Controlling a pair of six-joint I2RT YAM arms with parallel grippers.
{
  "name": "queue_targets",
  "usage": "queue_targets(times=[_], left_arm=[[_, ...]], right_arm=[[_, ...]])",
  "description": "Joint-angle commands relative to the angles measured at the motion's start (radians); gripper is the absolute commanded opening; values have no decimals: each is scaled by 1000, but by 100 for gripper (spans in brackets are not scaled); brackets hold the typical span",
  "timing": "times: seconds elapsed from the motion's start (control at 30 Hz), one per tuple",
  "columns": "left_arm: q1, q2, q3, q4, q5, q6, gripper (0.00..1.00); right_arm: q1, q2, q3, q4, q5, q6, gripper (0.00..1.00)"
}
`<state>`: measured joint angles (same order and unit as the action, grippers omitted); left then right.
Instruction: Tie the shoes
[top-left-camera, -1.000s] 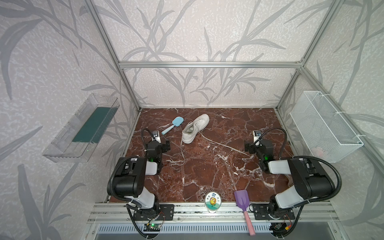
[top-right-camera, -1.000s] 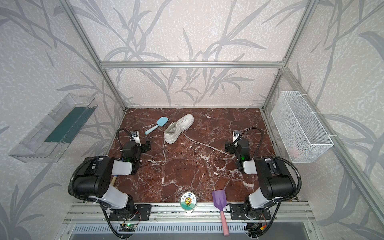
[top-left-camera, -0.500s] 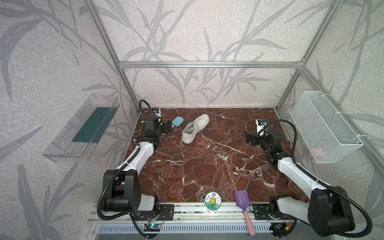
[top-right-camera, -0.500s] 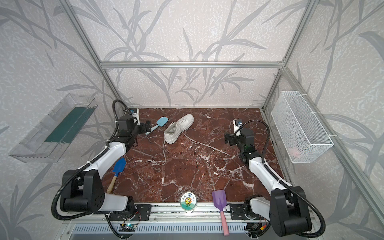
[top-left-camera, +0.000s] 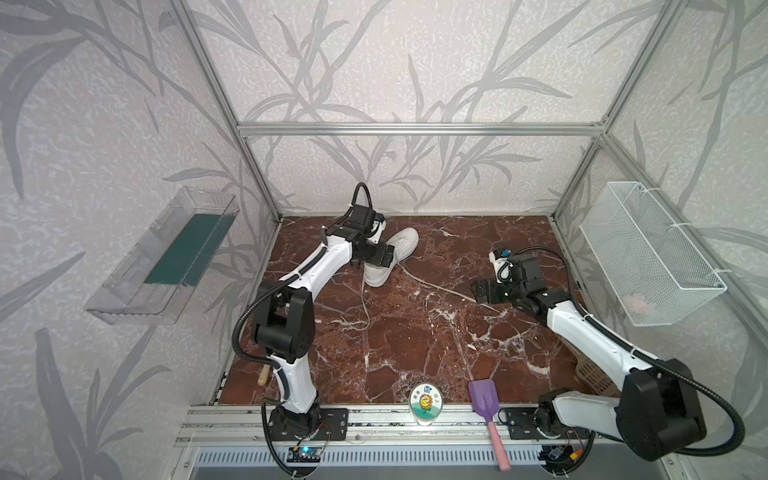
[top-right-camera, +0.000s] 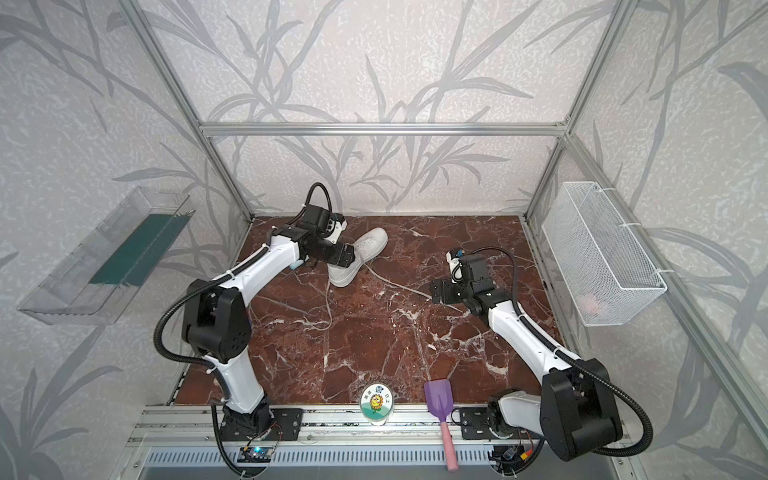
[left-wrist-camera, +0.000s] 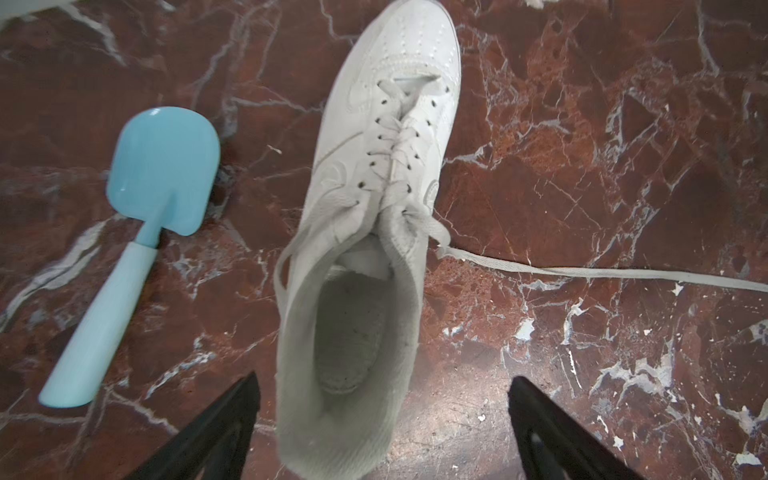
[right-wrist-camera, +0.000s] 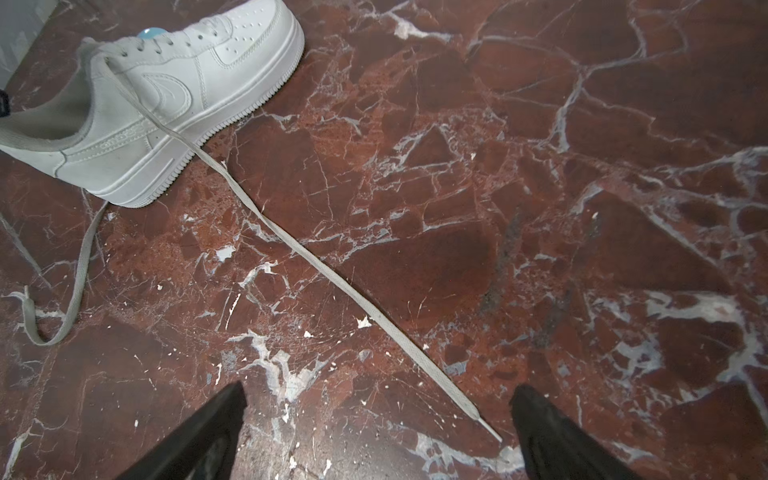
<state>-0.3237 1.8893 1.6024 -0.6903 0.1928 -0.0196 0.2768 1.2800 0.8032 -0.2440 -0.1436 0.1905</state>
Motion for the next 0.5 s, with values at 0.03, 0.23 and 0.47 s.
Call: queue_targets(times=[0.03,0.23,0.47], left_arm=[[-41,89,127,-228,25,0,93],[-57,175,206,-263,59,-15,92],[-79,251,296,-306,122,-23,91]], right_arm=[[4,42,70,-85,-23,37,99],[4,69,85,-114,-44,34,99],[4,65,82,-119,-28,27,99]])
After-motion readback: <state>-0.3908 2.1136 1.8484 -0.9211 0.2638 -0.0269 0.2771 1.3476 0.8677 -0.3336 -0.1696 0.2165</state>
